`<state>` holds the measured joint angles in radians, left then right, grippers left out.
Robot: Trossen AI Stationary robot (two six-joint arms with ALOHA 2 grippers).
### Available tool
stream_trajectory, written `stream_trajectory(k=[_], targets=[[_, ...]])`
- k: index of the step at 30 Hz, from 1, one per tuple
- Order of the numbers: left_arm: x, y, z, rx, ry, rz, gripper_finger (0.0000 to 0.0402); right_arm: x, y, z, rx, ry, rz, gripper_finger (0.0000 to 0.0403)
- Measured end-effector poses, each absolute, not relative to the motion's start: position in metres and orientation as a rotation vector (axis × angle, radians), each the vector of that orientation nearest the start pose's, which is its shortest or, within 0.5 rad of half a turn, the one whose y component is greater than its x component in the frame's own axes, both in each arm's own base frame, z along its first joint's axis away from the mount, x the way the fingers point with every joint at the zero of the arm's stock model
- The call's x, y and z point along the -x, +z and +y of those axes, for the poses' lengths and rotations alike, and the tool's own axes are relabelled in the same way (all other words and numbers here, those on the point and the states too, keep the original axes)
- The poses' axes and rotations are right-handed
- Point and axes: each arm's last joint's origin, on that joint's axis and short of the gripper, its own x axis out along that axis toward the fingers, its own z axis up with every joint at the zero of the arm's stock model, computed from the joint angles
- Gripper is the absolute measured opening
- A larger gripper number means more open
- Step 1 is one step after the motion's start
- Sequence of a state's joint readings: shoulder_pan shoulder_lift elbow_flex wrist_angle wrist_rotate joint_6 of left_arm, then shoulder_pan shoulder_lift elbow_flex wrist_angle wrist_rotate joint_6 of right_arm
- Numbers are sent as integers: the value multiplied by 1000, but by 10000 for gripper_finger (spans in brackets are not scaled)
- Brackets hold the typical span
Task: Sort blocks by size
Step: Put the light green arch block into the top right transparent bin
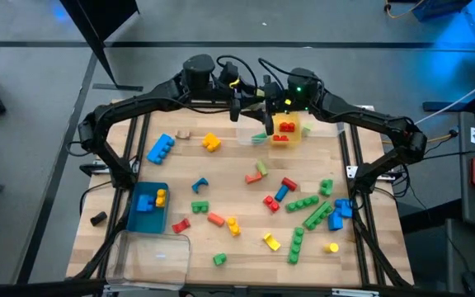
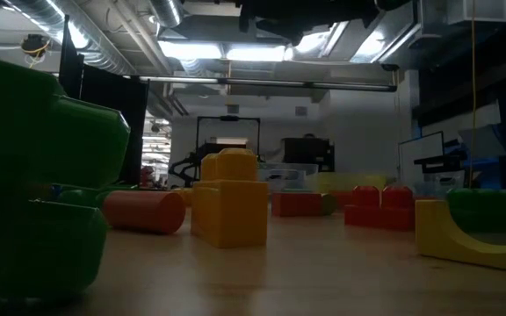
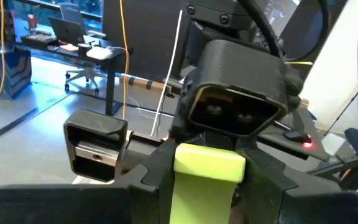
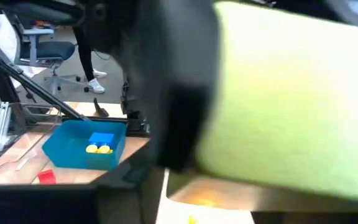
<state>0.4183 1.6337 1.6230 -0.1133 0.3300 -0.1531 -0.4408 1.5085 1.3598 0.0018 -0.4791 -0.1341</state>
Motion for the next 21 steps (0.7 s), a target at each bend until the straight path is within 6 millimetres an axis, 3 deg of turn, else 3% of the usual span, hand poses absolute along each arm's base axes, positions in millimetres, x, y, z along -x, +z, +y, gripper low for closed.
stream_trajectory(k=[4, 14, 21], targets=[[-348, 412, 145, 192, 102, 111, 125, -320, 377, -136, 66, 37, 127, 133], [-349, 411, 144, 174, 94, 124, 129, -320, 374, -136, 58, 42, 145, 136], [-351, 409, 139, 151, 78, 136, 180, -318, 371, -135, 40, 55, 187, 128]])
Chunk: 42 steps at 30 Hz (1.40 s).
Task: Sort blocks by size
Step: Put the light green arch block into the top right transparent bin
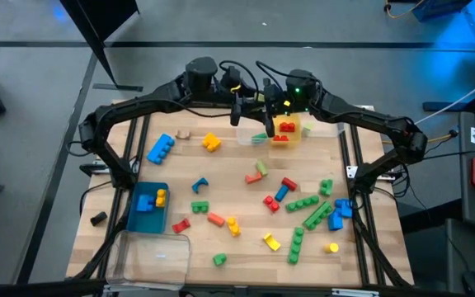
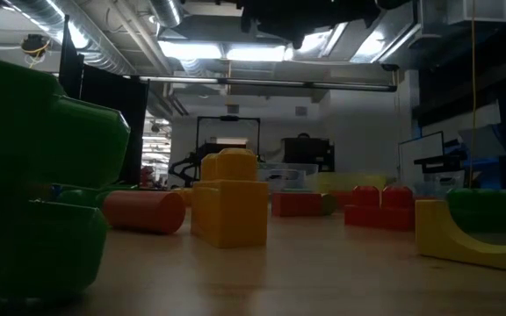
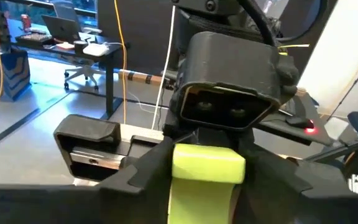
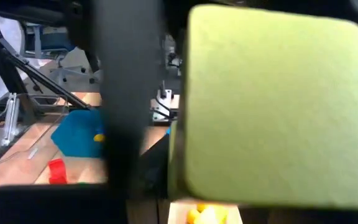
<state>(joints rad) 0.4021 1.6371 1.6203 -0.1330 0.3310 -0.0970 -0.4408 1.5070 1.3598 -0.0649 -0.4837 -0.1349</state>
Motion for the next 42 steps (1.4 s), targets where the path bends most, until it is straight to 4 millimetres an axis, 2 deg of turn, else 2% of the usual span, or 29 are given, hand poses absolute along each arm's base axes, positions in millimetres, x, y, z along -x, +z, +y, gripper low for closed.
stream_trajectory(k=[7, 15, 21, 28, 34, 39, 42], targets=[[-348, 410, 140, 145, 89, 140, 223, -314, 366, -142, 24, -44, 255, 134], [-322, 415, 147, 150, 126, 235, 228, -290, 348, -174, -51, -162, 442, 124], [-318, 405, 146, 169, 127, 339, 228, -269, 333, -189, -102, -212, 613, 122], [-313, 391, 144, 197, 119, 487, 228, -228, 309, -202, -125, -358, 1000, 125], [-313, 386, 141, 214, 115, 538, 228, -194, 301, -213, -130, -530, 1278, 126], [-315, 386, 134, 209, 95, 544, 228, -171, 300, -227, -140, -675, 1374, 123], [-317, 384, 126, 204, 69, 574, 228, -160, 299, -232, -185, -694, 1390, 142]])
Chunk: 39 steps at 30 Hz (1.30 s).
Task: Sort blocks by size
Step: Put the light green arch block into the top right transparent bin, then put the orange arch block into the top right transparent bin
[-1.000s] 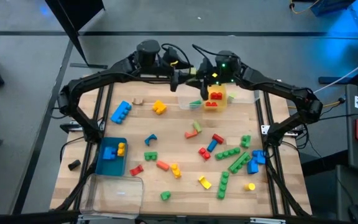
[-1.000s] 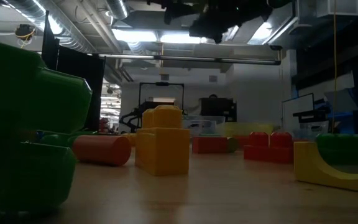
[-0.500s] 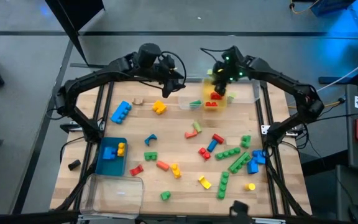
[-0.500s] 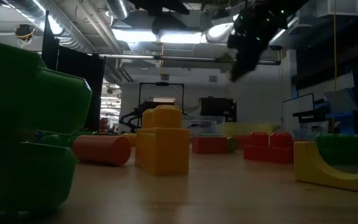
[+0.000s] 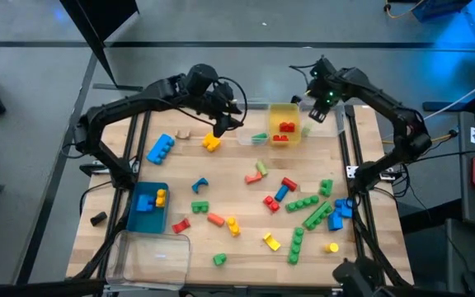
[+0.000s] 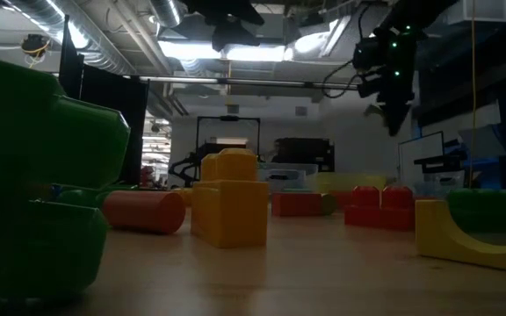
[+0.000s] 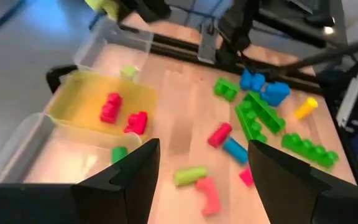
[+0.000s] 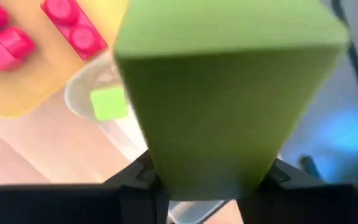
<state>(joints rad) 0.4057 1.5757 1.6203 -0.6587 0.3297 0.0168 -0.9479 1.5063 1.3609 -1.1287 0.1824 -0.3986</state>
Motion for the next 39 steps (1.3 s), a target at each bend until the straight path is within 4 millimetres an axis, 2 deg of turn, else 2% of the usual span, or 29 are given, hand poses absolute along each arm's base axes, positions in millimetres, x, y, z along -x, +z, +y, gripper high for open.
stream_trajectory(k=[3, 9, 16, 23, 28, 33, 39], targets=[[-319, 381, 116, 192, 36, 603, 228, -151, 298, -236, -223, -706, 1407, 155], [-330, 375, 95, 179, -31, 640, 228, -140, 297, -240, -268, -727, 1424, 146], [-353, 353, 73, 111, -128, 703, 228, -142, 297, -238, -335, -718, 1378, 143], [-379, 317, 61, 51, -205, 801, 228, -166, 297, -222, -426, -462, 1239, 144], [-391, 296, 62, 75, -199, 853, 228, -189, 297, -203, -461, -412, 1220, 144], [-404, 268, 65, 107, -97, 939, 228, -212, 297, -180, -399, -338, 1239, 144], [-423, 222, 59, 109, -79, 1054, 228, -234, 297, -152, -314, -235, 1248, 144]])
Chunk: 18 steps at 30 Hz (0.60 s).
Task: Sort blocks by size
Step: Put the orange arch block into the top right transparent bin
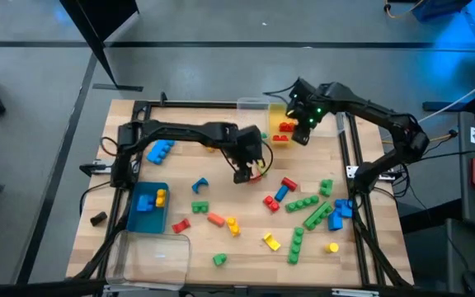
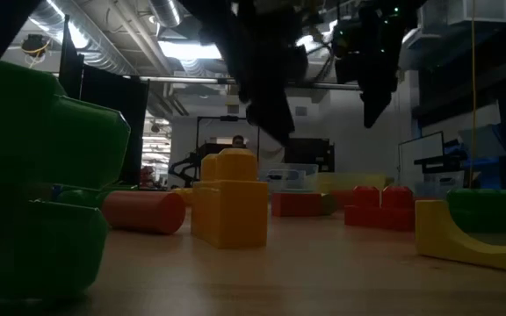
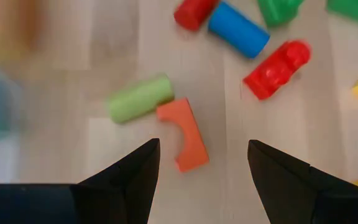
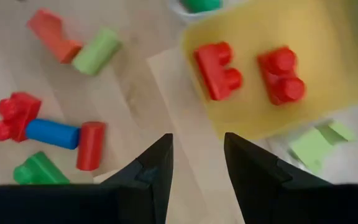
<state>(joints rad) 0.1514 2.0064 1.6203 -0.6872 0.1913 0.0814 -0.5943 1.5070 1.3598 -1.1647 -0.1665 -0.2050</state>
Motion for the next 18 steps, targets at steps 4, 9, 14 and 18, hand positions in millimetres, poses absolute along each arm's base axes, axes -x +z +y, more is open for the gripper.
stream_trajectory(k=[4, 9, 14, 18], targets=[[-432, 196, 53, 101, -92, 1101, 228, -245, 298, -136, -262, -178, 1240, 144], [-437, 180, 48, 64, -88, 1132, 228, -257, 298, -118, -176, -98, 1226, 144], [-437, 180, 44, 51, -89, 1134, 228, -263, 298, -105, -120, -36, 1228, 144], [-442, 176, 40, -3, -84, 1118, 228, -265, 298, -100, -106, -20, 1231, 144]])
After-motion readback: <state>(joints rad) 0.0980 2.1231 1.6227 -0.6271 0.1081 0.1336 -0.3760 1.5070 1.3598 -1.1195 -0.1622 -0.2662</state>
